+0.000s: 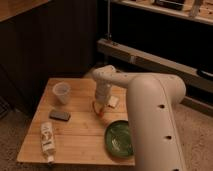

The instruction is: Drag the pepper across the table

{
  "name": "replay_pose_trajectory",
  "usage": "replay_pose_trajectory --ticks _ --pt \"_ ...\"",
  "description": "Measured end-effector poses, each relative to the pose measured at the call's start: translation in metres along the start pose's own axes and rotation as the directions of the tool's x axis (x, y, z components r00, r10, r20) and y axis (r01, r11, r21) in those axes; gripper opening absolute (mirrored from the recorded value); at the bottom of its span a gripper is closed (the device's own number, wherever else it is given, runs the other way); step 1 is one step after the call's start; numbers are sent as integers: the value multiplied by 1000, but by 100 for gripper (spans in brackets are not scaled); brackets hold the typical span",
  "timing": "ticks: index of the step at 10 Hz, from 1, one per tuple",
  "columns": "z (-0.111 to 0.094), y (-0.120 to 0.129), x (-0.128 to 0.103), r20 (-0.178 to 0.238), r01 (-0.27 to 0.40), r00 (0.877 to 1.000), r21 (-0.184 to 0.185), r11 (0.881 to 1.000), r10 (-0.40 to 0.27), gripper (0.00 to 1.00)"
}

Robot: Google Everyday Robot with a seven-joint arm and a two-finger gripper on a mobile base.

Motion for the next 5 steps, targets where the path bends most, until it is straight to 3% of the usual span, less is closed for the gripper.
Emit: replay_pose_trajectory --ticks 5 --pt "0 -1 1 -3 2 1000 0 1000 -2 3"
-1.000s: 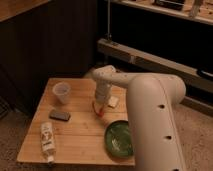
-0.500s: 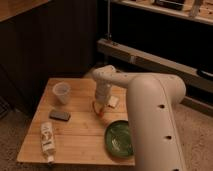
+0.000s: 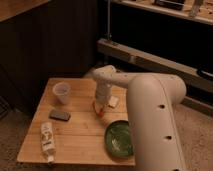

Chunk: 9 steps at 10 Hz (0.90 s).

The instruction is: Drag the pepper across the table

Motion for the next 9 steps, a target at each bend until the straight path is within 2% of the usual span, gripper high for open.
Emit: replay_pose_trajectory --ticks 9 --pt "-1 -2 4 -4 1 1000 0 1000 -1 3"
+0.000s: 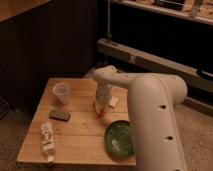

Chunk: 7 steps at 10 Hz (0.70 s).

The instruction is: Drag the pepper across the table

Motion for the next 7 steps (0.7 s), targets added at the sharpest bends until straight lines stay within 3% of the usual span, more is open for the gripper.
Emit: replay_pose_trajectory --ticks 7 --pt "0 -2 3 -1 0 1000 -1 1000 0 3"
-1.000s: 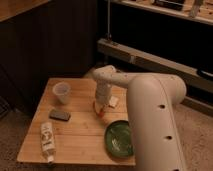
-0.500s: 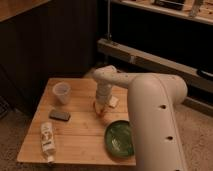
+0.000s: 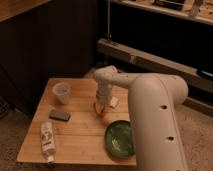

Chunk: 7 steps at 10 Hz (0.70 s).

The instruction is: Drag the pepper across the table

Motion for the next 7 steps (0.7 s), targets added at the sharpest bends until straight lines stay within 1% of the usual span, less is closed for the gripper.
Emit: replay_pose_trajectory --ticks 7 --pt "0 -2 3 -1 -1 1000 -1 1000 1 3"
